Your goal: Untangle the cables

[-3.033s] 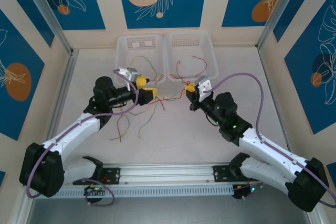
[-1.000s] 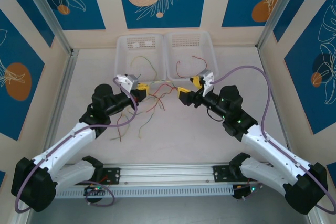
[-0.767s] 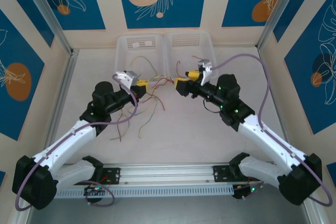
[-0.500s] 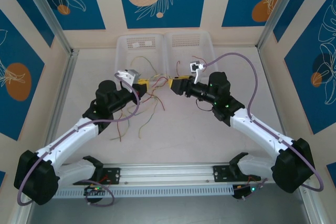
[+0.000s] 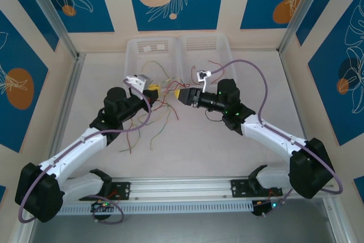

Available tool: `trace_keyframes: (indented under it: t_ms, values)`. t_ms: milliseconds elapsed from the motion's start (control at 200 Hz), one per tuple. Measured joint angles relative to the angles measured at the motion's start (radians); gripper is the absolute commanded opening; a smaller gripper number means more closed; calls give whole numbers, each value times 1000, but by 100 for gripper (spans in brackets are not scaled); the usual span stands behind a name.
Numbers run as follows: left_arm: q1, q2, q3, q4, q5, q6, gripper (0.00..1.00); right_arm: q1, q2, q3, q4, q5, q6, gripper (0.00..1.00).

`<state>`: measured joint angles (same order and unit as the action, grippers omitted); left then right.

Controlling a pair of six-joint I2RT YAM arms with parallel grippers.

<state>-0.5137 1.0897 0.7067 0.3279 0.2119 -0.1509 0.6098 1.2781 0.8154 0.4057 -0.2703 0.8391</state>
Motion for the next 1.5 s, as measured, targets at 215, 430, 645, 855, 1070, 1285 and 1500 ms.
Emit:
trace_keyframes:
  t_ms: [215, 430, 645, 855, 1070, 1285, 1500]
  values:
    - [-1, 0, 0, 0, 1, 0, 0, 6, 80, 7, 45, -8, 40, 69]
    - [-3, 0, 0, 0, 8, 0, 0, 26, 182, 81, 104, -19, 71, 68]
    - [-7, 0, -1, 1, 8, -2, 0, 35, 238, 133, 141, 5, 101, 21]
    - [-9, -14, -2, 0, -5, -4, 0, 38, 251, 159, 85, 61, 84, 0]
    - [-13, -55, -11, -18, -192, -4, 0, 38, 207, 161, -53, 87, -38, 0]
    - [-12, -75, -22, -56, -423, -8, 0, 7, 82, 153, -202, 135, -163, 0]
    - [-10, -111, -30, -68, -525, -15, 0, -97, -27, 85, -270, 178, -198, 0]
